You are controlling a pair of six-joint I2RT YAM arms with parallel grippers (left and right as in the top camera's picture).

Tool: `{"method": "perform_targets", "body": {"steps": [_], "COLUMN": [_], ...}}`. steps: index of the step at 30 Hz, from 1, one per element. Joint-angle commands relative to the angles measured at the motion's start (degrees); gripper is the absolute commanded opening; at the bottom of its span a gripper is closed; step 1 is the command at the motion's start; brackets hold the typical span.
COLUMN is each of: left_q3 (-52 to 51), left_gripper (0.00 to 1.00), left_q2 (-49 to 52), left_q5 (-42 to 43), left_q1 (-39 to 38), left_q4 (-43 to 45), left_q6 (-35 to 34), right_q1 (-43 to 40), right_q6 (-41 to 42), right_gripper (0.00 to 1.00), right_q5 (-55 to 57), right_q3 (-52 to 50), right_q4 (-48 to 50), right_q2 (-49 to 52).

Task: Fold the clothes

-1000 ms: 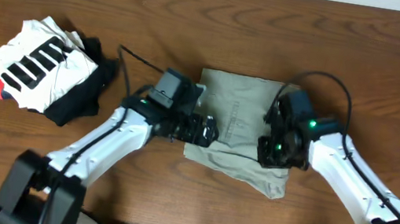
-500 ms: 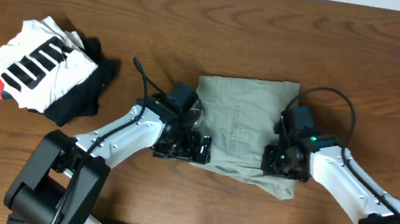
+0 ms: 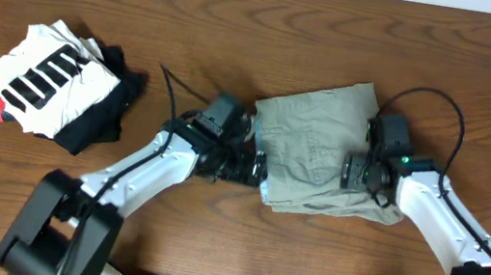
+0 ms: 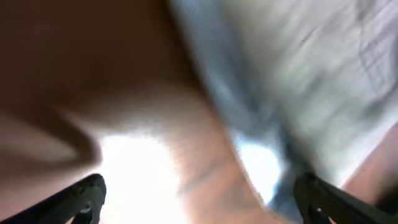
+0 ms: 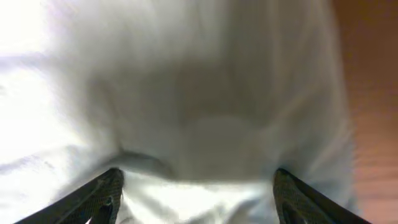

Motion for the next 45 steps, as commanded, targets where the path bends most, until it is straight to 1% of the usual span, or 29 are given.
{"method": "perform_targets", "body": {"steps": [1, 3, 5, 8, 11, 15, 18, 21, 27, 30, 33, 36, 37, 41, 43, 45], "left_q3": [0.6, 0.6, 0.7, 2.2, 6.5, 15.7, 22.4, 27.1, 28.9, 28.9, 28.9, 28.9, 28.9, 28.9, 28.9, 28.9], "left_gripper": [0.98, 0.98, 0.98, 0.98, 0.98, 0.98, 0.98, 0.98, 0.98, 0.98, 1.00, 0.89, 0.87, 0.87, 0.87, 0.87], "left_q2": [-4.5, -5.1, -4.8, -2.3, 2.6, 11.0, 17.0, 22.8, 29.5, 31.1, 31.5, 31.3, 31.3, 31.3, 31.3, 31.3], "left_q5": [-9.2, -11.6, -11.6, -10.3, -5.6, -2.2, 0.0, 2.5, 3.9, 3.9, 3.9, 3.9, 4.0, 4.9, 8.5, 9.7], "left_q1": [-0.1, 0.2, 1.0, 3.2, 5.7, 8.0, 8.2, 7.8, 7.0, 6.3, 5.6, 5.1, 5.0, 4.8, 4.8, 4.6], "left_q4": [5.9, 12.3, 17.7, 21.7, 21.4, 17.1, 14.5, 13.6, 11.6, 6.3, -1.7, -11.0, -14.7, -28.1, -33.2, -36.3], "left_q6": [3.8, 6.3, 9.3, 11.1, 14.5, 17.4, 19.7, 20.0, 19.5, 19.5, 19.5, 19.2, 18.1, 14.3, 14.1, 14.1], "right_q1": [0.2, 0.2, 0.2, 0.2, 0.2, 0.2, 0.2, 0.2, 0.2, 0.2, 0.2, 0.2, 0.2, 0.2, 0.2, 0.2], "right_q6": [-2.7, -2.8, -2.8, -2.8, -2.8, -2.8, -2.8, -2.7, -2.7, -2.8, -2.8, -2.8, -2.8, -3.8, -3.9, -3.9], "right_gripper": [0.78, 0.79, 0.79, 0.79, 0.80, 0.80, 0.80, 0.81, 0.81, 0.81, 0.82, 0.82, 0.83, 0.83, 0.84, 0.84], "right_q5": [2.3, 0.9, -1.4, -5.8, -8.9, -10.6, -10.6, -10.6, -11.0, -11.0, -11.0, -10.9, -10.7, -10.3, -10.3, -10.3], "right_q3": [6.7, 10.3, 12.8, 15.2, 15.4, 15.4, 15.4, 15.4, 15.4, 15.4, 15.4, 15.4, 15.4, 15.3, 15.3, 15.3], "right_q4": [-2.1, -4.9, -7.1, -10.0, -12.2, -16.3, -18.9, -20.3, -21.9, -22.0, -22.0, -22.0, -22.0, -22.0, -22.2, -22.4], "right_q2": [-2.0, -4.2, -6.6, -10.6, -14.6, -18.4, -19.6, -19.8, -19.8, -19.8, -19.8, -19.8, -19.8, -19.8, -19.8, -19.8]}}
